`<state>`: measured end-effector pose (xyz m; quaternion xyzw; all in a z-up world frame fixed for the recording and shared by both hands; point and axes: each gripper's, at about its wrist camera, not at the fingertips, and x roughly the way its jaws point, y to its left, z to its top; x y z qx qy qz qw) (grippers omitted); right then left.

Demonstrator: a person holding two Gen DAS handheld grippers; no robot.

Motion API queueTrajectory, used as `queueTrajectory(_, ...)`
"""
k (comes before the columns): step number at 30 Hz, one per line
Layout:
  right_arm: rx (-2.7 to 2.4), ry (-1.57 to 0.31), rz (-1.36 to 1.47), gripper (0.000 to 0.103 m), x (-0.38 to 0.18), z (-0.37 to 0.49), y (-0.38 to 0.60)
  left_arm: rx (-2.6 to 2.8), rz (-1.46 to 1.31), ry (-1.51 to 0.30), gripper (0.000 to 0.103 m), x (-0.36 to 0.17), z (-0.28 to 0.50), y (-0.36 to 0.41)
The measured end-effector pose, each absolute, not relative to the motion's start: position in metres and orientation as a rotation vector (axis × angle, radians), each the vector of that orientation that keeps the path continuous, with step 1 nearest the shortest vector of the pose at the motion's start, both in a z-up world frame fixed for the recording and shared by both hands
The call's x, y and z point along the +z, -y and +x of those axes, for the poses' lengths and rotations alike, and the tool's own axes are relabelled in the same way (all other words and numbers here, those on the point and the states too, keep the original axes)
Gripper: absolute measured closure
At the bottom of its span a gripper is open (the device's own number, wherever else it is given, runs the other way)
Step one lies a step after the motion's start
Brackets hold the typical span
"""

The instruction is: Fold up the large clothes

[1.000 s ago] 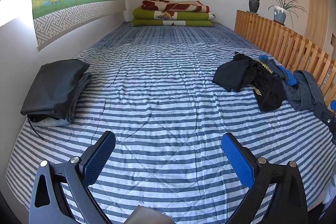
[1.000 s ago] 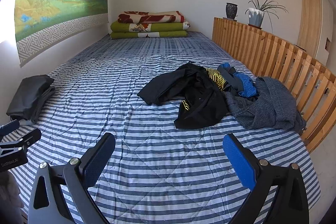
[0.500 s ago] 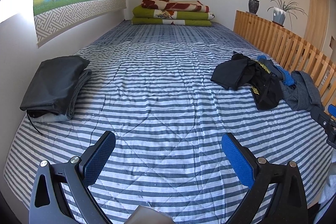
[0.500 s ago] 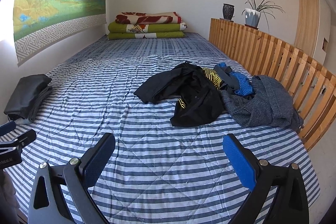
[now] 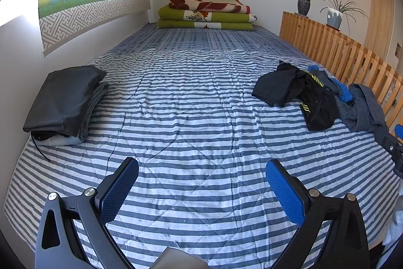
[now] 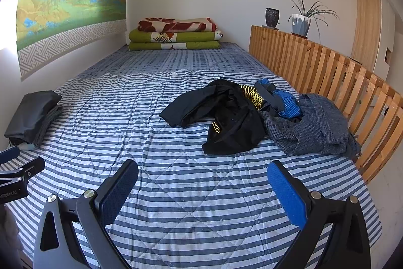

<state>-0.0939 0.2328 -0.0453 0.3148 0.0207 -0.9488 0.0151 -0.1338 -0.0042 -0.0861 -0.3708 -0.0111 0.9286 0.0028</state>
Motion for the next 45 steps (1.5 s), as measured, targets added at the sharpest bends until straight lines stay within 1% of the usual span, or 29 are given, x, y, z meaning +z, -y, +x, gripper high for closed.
queueTrajectory(14,-2.922,-0.039,0.989,0.002,-0.059,-0.106,-0.238,2.901,-1.196,0.042,0.001,-0.094,-0.149,0.01)
queueTrajectory(16,-2.94,-0.026,0.988,0.004,-0.065,-0.112,-0.247,2.893,-1.204,0.06,0.001,-0.096,-0.153,0.014)
queueTrajectory(19,-2.919,0.055,1.055,0.014,-0.077,-0.13,-0.267,2.882,-1.224,0.082,0.001,-0.103,-0.161,0.019)
queueTrajectory(21,-2.873,0.184,1.145,0.027,-0.089,-0.148,-0.285,2.868,-1.254,0.092,0.001,-0.11,-0.169,0.022)
queueTrajectory(24,-2.786,0.339,1.273,0.038,-0.106,-0.184,-0.312,2.832,-1.298,0.15,0.001,-0.12,-0.18,0.028)
queueTrajectory(27,-2.774,0.394,1.372,0.043,-0.119,-0.224,-0.331,2.812,-1.332,0.17,0.001,-0.13,-0.189,0.031)
queueTrajectory(30,-2.771,0.384,1.462,0.043,-0.134,-0.263,-0.338,2.807,-1.351,0.172,0.001,-0.14,-0.194,0.034)
queueTrajectory(33,-2.726,0.428,1.555,0.043,-0.153,-0.294,-0.338,2.804,-1.356,0.181,0.001,-0.146,-0.197,0.036)
queueTrajectory(41,-2.671,0.416,1.702,0.042,-0.197,-0.341,-0.314,2.8,-1.367,0.209,0.001,-0.152,-0.204,0.044)
queueTrajectory(45,-2.707,0.313,1.744,0.041,-0.208,-0.349,-0.302,2.804,-1.371,0.223,0.001,-0.155,-0.205,0.05)
